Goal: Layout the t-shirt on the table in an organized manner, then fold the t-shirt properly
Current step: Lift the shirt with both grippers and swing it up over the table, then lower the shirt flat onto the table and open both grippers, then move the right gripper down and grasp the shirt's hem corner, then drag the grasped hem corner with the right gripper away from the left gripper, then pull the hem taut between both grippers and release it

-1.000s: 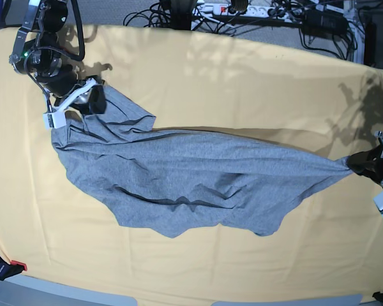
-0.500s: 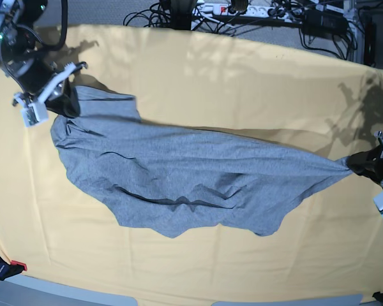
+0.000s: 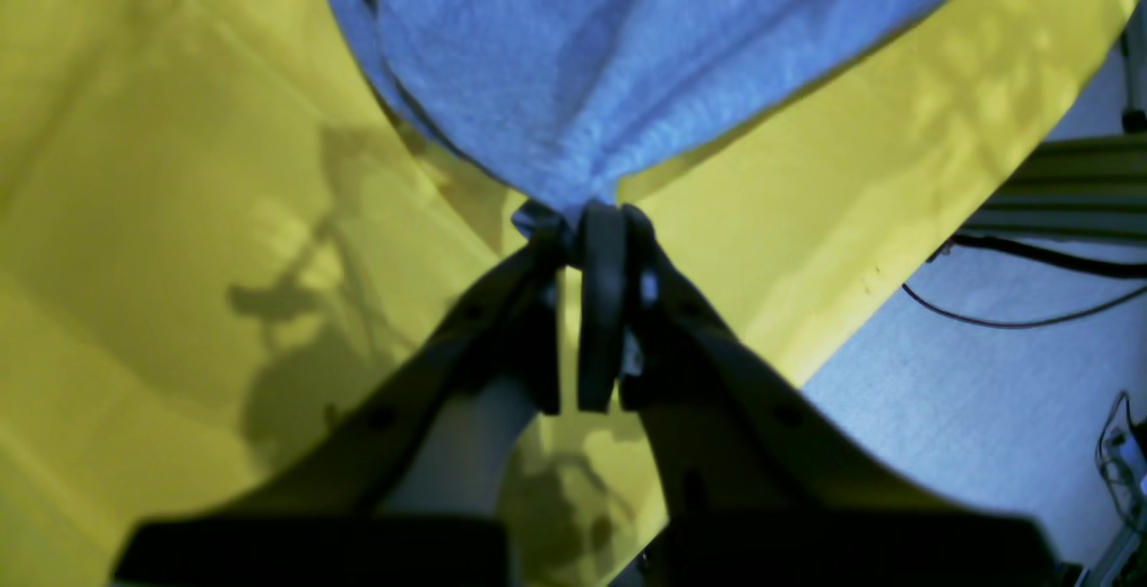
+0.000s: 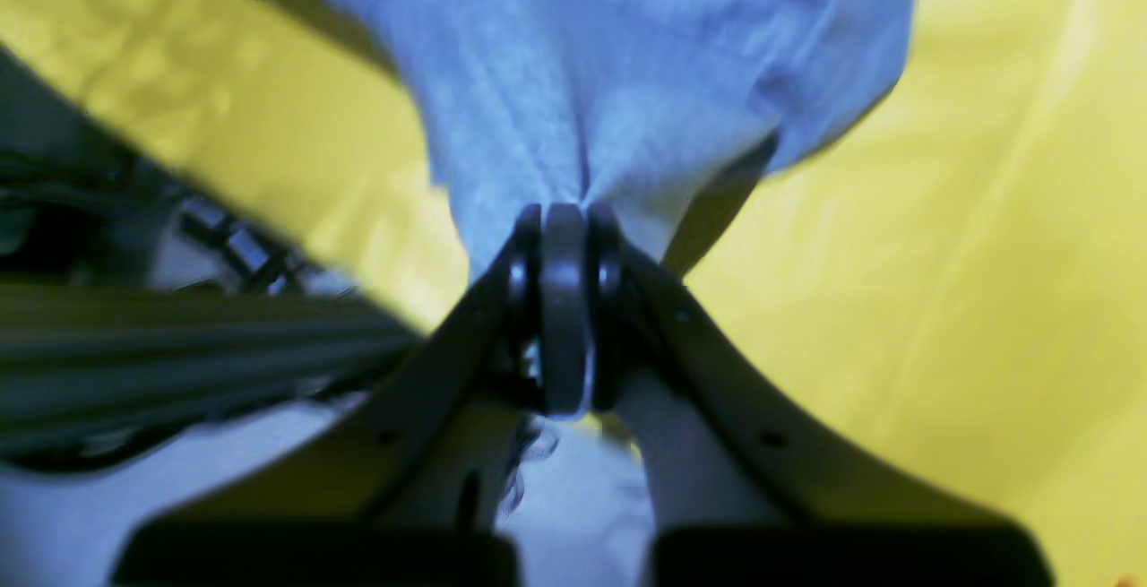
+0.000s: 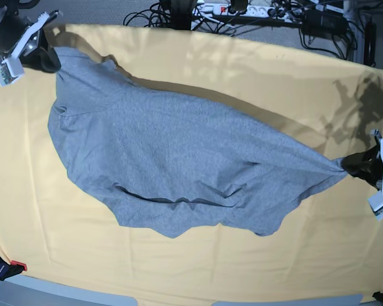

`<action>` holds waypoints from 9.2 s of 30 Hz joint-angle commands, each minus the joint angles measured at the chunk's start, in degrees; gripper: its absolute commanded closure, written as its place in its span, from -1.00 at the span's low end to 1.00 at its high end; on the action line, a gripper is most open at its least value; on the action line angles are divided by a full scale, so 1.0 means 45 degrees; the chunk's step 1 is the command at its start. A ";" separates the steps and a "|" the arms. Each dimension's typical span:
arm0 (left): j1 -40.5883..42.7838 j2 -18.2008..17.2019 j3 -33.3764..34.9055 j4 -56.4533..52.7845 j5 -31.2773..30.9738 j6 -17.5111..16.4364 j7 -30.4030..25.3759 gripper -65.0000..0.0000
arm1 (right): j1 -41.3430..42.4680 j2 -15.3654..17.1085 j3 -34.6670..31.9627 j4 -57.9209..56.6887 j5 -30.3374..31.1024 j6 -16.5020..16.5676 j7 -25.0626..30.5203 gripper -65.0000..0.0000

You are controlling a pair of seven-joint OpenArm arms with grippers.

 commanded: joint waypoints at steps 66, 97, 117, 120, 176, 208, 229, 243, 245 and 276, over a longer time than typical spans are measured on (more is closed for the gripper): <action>0.0675 -0.1307 -0.0151 0.1258 0.4488 0.1477 -0.1039 -0.42 | -0.3186 0.0398 0.2137 0.0170 -0.0811 0.0027 0.1341 -0.17; -0.0923 0.6683 -0.3551 -1.0404 0.5843 0.0155 -0.3376 -0.42 | -0.2059 0.0398 0.2137 0.0170 -0.1035 0.0027 0.1685 -0.17; -0.0826 0.7834 -0.3288 -1.0399 0.5367 -0.0437 -0.4017 -0.42 | -0.2059 0.0393 0.2137 0.0170 -0.0981 0.0027 0.1690 -0.17; -0.0894 0.7820 -0.3288 -1.0399 0.6207 -0.0427 -0.5683 -0.15 | -0.2059 0.0393 0.2137 0.0170 -0.0908 0.0027 0.1690 -0.17; 0.0986 0.1690 -0.3288 -1.0384 -0.0206 -0.0316 -0.0152 1.00 | 1.3954 0.0359 -0.7742 -1.4790 -0.4605 -0.0238 0.4284 -0.17; 0.0869 -0.0330 -0.3288 -1.0389 -0.0206 -0.0525 -0.0152 1.00 | 1.3692 -0.1258 -0.9355 -1.5067 -0.3706 -0.0675 0.2968 -0.17; 0.0107 -0.0223 -0.3288 -1.0384 -0.0206 -0.0525 -0.0152 1.00 | 1.3624 -0.1914 -0.8898 -1.5076 -0.6149 0.0027 0.5401 1.00; -0.2812 0.0782 -0.3288 -1.0384 -0.0206 -0.0790 -0.1651 1.00 | 1.3945 0.0539 -0.6693 -1.2764 -0.6387 0.0027 0.4964 1.00; -0.3147 0.1292 -0.3288 -1.0384 -0.0206 -0.0790 -0.1865 1.00 | 1.3950 0.1039 -0.6693 -1.2682 -0.6436 0.0027 0.4974 1.00; -0.5115 0.5362 -0.3288 -1.0384 0.4352 -0.0790 -0.6363 1.00 | 1.4134 0.2773 -0.6693 -1.2687 -0.9476 -0.0918 0.7694 1.00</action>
